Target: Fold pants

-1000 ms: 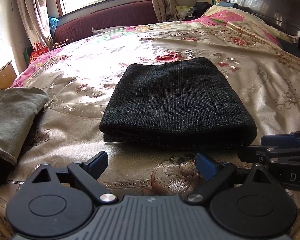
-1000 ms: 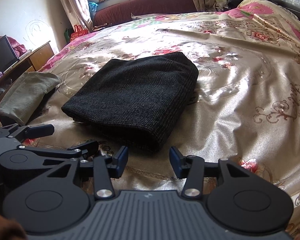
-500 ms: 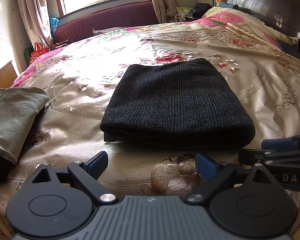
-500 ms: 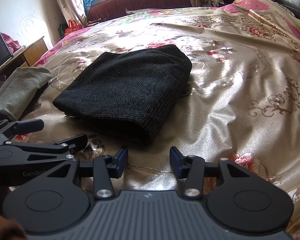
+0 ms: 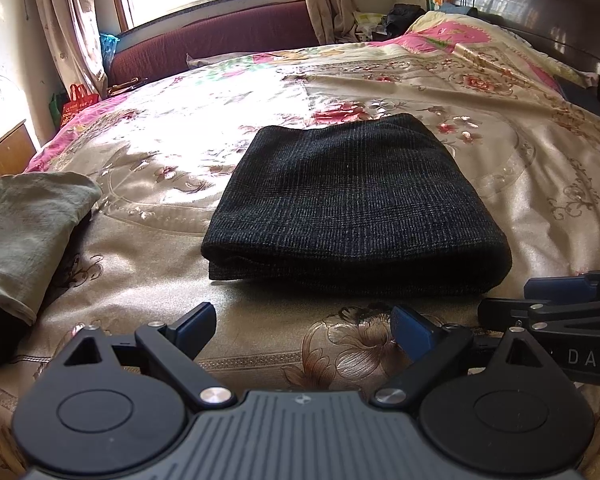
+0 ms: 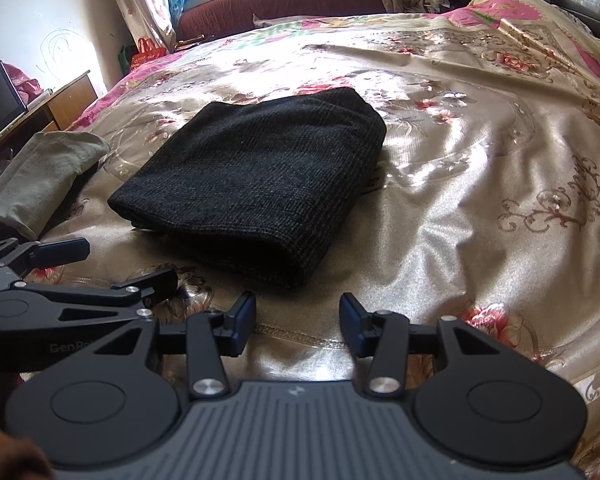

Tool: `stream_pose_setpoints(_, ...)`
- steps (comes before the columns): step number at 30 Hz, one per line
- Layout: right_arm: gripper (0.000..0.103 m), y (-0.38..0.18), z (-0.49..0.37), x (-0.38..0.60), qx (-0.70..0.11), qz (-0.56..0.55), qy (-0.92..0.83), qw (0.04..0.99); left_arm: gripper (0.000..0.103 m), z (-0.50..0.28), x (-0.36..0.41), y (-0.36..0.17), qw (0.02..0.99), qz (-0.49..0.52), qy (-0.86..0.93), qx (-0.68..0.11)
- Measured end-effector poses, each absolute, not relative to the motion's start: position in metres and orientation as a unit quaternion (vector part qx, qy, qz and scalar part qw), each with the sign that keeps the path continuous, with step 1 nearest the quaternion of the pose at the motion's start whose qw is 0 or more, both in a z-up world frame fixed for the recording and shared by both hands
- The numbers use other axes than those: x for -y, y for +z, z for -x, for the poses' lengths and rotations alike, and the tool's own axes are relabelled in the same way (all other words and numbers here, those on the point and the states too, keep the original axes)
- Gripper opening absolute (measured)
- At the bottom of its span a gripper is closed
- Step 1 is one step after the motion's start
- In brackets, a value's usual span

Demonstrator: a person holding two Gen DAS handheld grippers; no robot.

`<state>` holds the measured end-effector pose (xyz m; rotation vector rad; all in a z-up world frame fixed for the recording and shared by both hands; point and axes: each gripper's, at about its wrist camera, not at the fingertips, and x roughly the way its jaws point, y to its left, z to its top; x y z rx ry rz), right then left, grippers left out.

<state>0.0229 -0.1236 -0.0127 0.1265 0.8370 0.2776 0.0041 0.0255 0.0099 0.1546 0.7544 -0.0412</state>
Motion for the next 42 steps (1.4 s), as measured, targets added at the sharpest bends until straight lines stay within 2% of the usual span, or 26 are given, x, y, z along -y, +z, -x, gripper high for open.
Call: stream_pose_setpoints(42, 0.048, -0.0162, -0.0213, 0.1228, -0.406, -0.058, 0.135, 0.902, 0.103, -0.0019, -0.0239, 0.0067, 0.926, -0.09, -0.013, -0.367)
